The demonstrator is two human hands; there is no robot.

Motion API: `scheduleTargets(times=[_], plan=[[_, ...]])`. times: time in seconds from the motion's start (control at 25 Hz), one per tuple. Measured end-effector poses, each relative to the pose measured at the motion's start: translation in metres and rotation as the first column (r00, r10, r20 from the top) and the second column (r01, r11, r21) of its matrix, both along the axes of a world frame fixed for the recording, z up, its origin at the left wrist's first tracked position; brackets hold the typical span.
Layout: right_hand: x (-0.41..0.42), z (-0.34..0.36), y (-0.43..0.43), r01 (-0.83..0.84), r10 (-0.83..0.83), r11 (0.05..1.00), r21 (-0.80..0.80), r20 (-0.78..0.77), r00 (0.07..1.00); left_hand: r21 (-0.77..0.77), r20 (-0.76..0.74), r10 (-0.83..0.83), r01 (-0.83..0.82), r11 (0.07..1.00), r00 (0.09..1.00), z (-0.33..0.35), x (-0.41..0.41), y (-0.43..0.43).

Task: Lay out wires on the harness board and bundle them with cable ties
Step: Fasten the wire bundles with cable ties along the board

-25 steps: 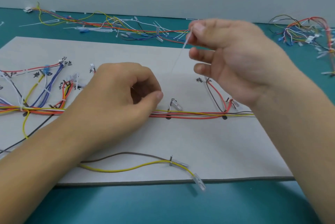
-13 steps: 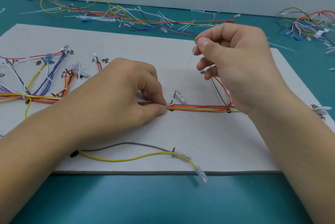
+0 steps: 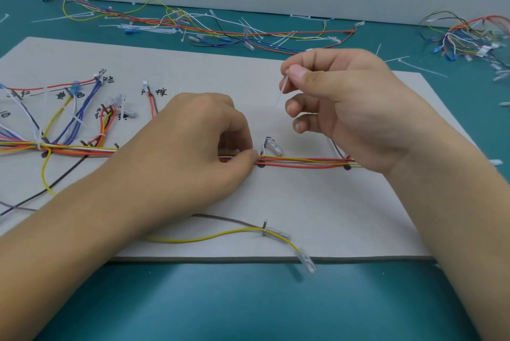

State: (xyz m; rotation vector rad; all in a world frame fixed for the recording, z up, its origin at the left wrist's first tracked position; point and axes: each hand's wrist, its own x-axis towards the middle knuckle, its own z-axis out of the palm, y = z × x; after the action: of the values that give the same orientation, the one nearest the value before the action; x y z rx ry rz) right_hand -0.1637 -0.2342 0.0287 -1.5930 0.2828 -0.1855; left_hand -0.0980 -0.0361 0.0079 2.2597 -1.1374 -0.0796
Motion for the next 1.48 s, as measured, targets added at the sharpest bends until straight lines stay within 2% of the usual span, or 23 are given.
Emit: scheduleTargets(times=[0.24, 0.36, 0.52, 0.84, 1.12, 1.48], plan=[[-0.001, 0.005, -0.006, -0.092, 0.083, 0.983, 0.157, 0.061, 0.995, -0.277, -0.114, 0.075, -0.104, 0.955, 0.991, 0.006, -0.006, -0.001], [-0.001, 0.004, -0.005, -0.121, 0.107, 0.975, 0.188, 0.085, 0.991, -0.326, -0.137, 0.053, -0.095, 0.941, 0.989, 0.008, -0.011, -0.003], [0.000, 0.004, -0.005, -0.140, 0.125, 0.972, 0.190, 0.093, 0.988, -0.376, -0.298, -0.038, -0.080, 0.923, 0.954, 0.009, -0.015, -0.004], [0.002, -0.001, 0.000, -0.141, 0.126, 0.976, 0.165, 0.100, 0.987, -0.359, -0.326, -0.015, -0.109, 0.927, 0.945, 0.003, -0.018, -0.007], [0.001, -0.002, -0.006, -0.166, 0.147, 0.956, 0.243, 0.093, 0.985, -0.339, -0.333, -0.019, -0.101, 0.935, 0.943, 0.000, -0.017, -0.007], [0.002, -0.005, -0.010, -0.161, 0.139, 0.963, 0.216, 0.115, 0.984, -0.326, -0.308, -0.010, -0.096, 0.941, 0.951, 0.000, -0.017, -0.006]])
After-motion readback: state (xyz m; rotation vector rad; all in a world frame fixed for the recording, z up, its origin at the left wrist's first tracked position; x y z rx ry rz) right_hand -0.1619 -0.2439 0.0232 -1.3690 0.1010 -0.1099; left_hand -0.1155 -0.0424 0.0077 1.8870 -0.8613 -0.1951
